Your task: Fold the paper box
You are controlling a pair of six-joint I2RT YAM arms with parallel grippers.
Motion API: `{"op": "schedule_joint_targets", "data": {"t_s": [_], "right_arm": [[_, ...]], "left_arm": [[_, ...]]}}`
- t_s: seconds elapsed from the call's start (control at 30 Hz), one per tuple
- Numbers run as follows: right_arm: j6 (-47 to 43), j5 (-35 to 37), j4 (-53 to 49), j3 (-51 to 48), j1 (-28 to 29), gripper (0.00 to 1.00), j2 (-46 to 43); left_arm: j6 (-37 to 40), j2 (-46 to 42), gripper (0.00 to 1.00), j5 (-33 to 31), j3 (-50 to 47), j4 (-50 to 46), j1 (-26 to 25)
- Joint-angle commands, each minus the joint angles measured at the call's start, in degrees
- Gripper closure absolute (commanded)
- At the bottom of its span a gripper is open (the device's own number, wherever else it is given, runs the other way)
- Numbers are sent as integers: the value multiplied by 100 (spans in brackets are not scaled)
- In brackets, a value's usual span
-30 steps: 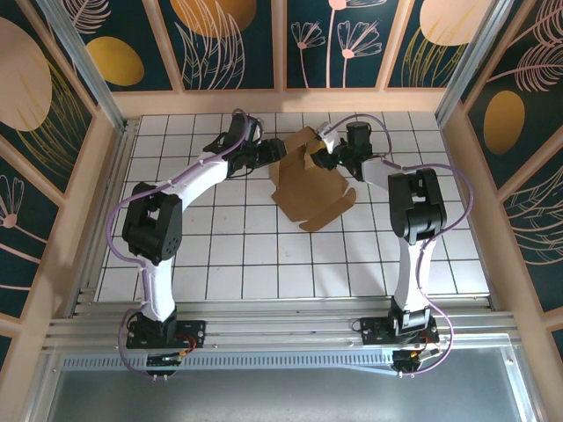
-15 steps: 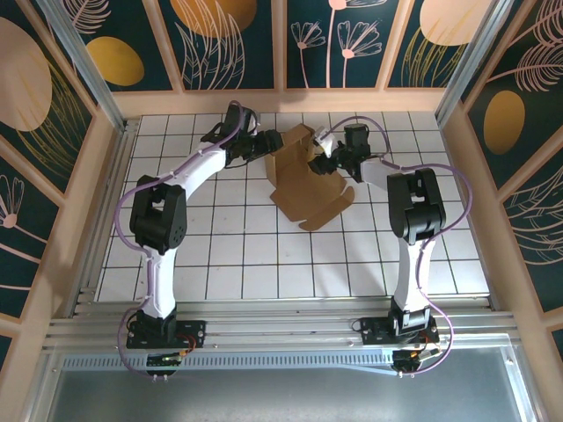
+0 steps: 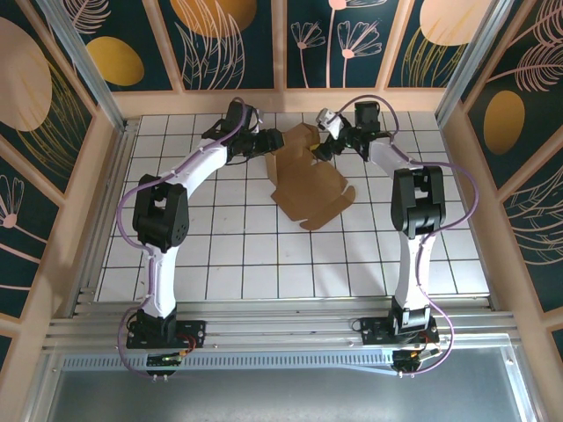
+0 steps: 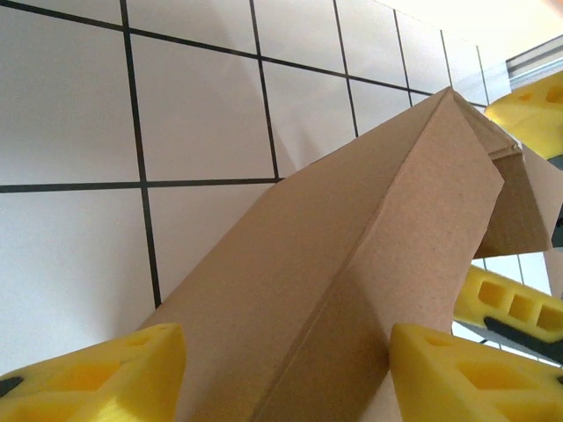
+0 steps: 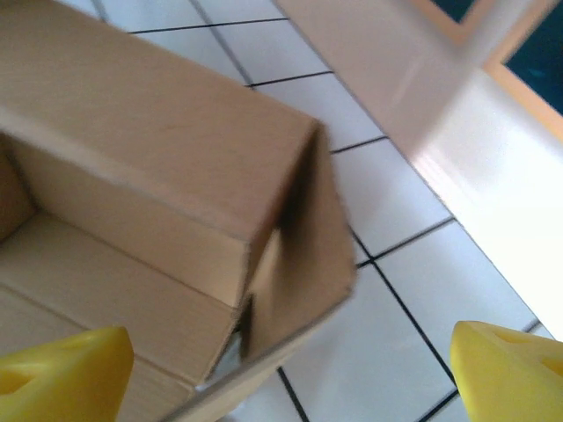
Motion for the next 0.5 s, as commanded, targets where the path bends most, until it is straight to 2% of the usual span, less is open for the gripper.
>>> {"op": "schedule_joint_targets", "data": {"t_s": [0.0, 0.13, 0.23, 0.37, 0.47], "right_arm": [[-936, -1093, -1056, 180, -192, 6, -34], [-992, -1621, -1195, -22, -252, 6, -360], [-774, -1883, -873, -341, -323, 5, -667], [295, -2169, 568, -814, -589, 6, -1025], [931, -1643, 1804, -1142, -756, 6, -990]], "left_arm": [[202, 235, 38, -83, 125, -524, 0], [156, 265, 39, -70, 146, -485, -8], [132, 263, 40, -39, 148, -457, -8], [152, 279, 41, -74, 162, -477, -2], [127, 303, 41, -58, 186, -477, -9]]}}
